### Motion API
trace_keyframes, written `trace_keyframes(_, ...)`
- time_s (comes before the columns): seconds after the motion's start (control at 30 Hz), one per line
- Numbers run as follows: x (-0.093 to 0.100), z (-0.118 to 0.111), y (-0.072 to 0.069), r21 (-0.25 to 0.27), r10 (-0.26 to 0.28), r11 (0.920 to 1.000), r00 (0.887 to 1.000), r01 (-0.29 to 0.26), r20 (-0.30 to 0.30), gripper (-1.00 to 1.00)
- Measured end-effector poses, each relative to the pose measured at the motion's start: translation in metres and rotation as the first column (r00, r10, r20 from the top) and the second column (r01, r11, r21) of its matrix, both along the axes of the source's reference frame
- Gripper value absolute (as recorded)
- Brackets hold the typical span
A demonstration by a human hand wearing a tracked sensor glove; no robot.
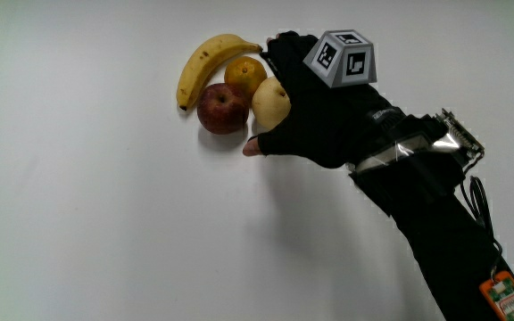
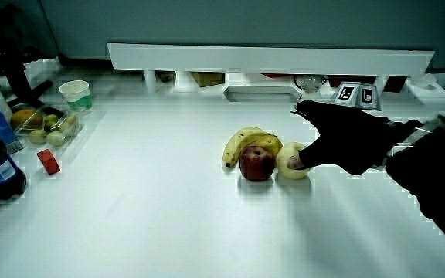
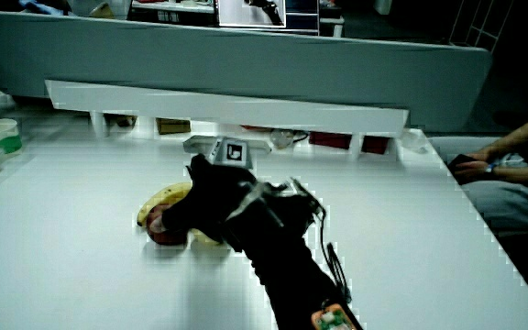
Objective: Pick pear no leg
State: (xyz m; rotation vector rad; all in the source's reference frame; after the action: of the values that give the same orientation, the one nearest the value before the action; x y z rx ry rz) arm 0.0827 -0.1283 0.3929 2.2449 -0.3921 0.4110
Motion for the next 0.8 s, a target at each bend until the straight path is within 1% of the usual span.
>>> trace_keyframes(0.07, -0.001, 0.004, -0.003, 0.006, -0.001, 1.0, 1.0, 0.001, -0.026, 0.0)
trace_keyframes(0.1, 0.0, 0.01, -0.005, -0.001, 0.008, 1.0, 0.999, -0.008, -0.042, 0.0)
trace_keyframes(0.13, -0.001, 0.01, -0.006, -0.011, 0.013, 0.9999, 1.0, -0.013, -0.028, 0.0)
trace_keyframes(0.17, 0.0, 0.014, -0.006, -0.016, 0.02, 0.9997, 0.999, -0.02, -0.039, 0.0)
trace_keyframes(0.2, 0.001, 0.019, -0.007, -0.032, 0.015, 0.9993, 0.999, -0.017, -0.05, 0.0)
trace_keyframes(0.27, 0.005, 0.031, -0.007, -0.061, 0.039, 0.9972, 0.997, -0.043, -0.059, 0.0)
trace_keyframes(0.3, 0.006, 0.037, -0.008, -0.049, 0.045, 0.9976, 0.996, -0.049, -0.082, 0.0)
trace_keyframes(0.37, 0.009, 0.047, -0.008, -0.08, 0.053, 0.995, 0.996, -0.059, -0.076, 0.0)
trace_keyframes(0.43, 0.014, 0.059, -0.009, -0.092, 0.076, 0.9922, 0.994, -0.084, -0.079, 0.0)
trace_keyframes(0.47, 0.016, 0.064, -0.009, -0.106, 0.088, 0.9897, 0.992, -0.097, -0.086, 0.0)
trace_keyframes(0.5, 0.018, 0.069, -0.008, -0.119, 0.104, 0.9864, 0.991, -0.113, -0.079, 0.0)
trace_keyframes(0.63, 0.024, 0.08, -0.007, -0.125, 0.132, 0.9824, 0.989, -0.139, -0.068, 0.0)
trace_keyframes(0.67, 0.026, 0.084, -0.007, -0.137, 0.14, 0.9793, 0.987, -0.149, -0.076, 0.0)
trace_keyframes(0.7, 0.028, 0.088, -0.007, -0.129, 0.147, 0.979, 0.985, -0.157, -0.086, 0.0)
trace_keyframes(0.73, 0.028, 0.085, -0.006, -0.137, 0.147, 0.9784, 0.987, -0.154, -0.063, 0.0)
trace_keyframes(0.8, 0.03, 0.092, -0.006, -0.13, 0.163, 0.9766, 0.984, -0.172, -0.075, 0.0)
